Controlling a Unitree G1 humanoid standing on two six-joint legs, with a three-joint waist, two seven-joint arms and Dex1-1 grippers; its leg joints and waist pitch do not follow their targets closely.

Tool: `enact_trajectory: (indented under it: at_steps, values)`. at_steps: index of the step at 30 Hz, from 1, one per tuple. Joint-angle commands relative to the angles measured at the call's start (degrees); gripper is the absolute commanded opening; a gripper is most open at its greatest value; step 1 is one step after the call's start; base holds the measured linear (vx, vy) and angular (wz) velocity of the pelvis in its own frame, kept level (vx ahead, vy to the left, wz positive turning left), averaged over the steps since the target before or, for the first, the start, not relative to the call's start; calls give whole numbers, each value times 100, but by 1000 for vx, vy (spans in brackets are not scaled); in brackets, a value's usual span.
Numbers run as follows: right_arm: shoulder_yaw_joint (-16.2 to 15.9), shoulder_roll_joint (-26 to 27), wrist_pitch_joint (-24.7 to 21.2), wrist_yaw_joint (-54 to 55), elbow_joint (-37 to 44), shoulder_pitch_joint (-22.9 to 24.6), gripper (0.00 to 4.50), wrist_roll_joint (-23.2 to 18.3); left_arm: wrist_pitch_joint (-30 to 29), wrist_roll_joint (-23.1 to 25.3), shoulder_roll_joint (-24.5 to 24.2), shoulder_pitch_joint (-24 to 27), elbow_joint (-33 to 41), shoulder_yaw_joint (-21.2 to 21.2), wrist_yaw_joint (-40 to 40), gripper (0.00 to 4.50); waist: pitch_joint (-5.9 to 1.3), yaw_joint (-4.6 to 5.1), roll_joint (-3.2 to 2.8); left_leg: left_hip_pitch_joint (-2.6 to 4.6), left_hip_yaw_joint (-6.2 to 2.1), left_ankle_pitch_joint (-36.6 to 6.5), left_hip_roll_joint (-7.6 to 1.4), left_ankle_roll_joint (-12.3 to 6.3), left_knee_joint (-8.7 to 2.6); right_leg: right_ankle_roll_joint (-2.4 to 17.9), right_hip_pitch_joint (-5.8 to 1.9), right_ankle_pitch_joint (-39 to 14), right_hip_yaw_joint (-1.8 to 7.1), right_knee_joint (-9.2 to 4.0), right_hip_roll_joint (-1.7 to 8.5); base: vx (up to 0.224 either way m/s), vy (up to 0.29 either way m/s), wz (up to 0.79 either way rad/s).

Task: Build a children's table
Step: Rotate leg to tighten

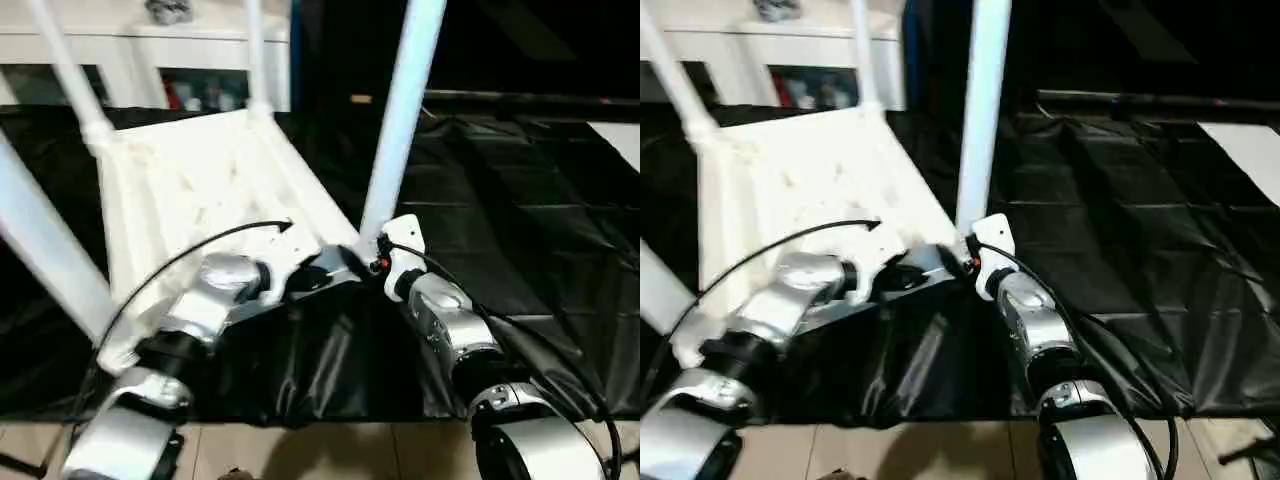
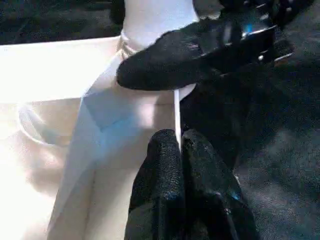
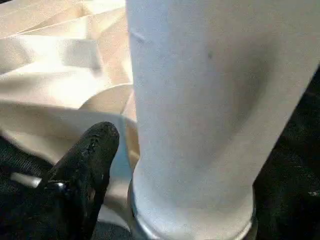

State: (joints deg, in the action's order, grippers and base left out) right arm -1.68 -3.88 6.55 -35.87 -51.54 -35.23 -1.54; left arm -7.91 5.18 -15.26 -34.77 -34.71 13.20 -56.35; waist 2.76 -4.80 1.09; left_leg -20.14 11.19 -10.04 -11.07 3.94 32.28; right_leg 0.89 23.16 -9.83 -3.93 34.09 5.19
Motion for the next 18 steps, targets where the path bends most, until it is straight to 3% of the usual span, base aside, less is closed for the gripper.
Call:
enact_trajectory:
  at_steps: [1, 2, 5, 8, 12, 15, 18]
  values:
    - [-672, 166, 56, -1121, 199, 88, 399, 30, 246, -252, 102, 7, 349, 263, -569, 0, -359, -35, -52, -30, -124, -1426, -224, -221, -382, 1232, -311, -1000, 244, -352, 340, 0, 0, 0]
    - [-707, 77, 72, -1401, 271, 115, 399, -14, 265, -270, 28, 22, 372, 271, -694, 0, -362, -53, -62, 9, -85, -1298, -231, -282, -352, 1336, -274, -699, 251, -328, 316, 0, 0, 0]
    - [-817, -152, 35, -2162, 517, 213, 399, -157, 360, -282, -151, 33, 353, 295, -960, 0, -368, -99, -52, 3, -64, -1040, -236, -442, -322, 1541, -303, -245, 229, -271, 304, 0, 0, 0]
    - [-999, -413, -44, -2905, 789, 327, 399, -231, 428, -386, -346, 62, 399, 314, -1379, 0, -353, -164, -53, 26, -57, -1200, -258, -438, -328, 1525, -286, -574, 233, -292, 323, 0, 0, 0]
    - [-1109, -562, -229, -3462, 988, 400, 375, -330, 396, -474, -505, 87, 420, 320, -1705, 0, -315, -235, -67, 73, -65, -1638, -288, -231, -382, 1377, -239, -1265, 254, -359, 336, 0, 0, 0]
    - [-1152, -604, -332, -3659, 1077, 435, 367, -357, 398, -498, -554, 98, 430, 312, -1793, 0, -318, -255, -58, 77, -70, -1682, -282, -135, -392, 1307, -239, -1452, 263, -370, 354, 0, 0, 0]
    - [-1266, -688, -527, -3993, 1274, 528, 337, -386, 396, -551, -608, 108, 425, 298, -1973, 0, -335, -288, -51, 57, -74, -1509, -274, -155, -380, 1278, -260, -1279, 264, -346, 351, 0, 0, 0]
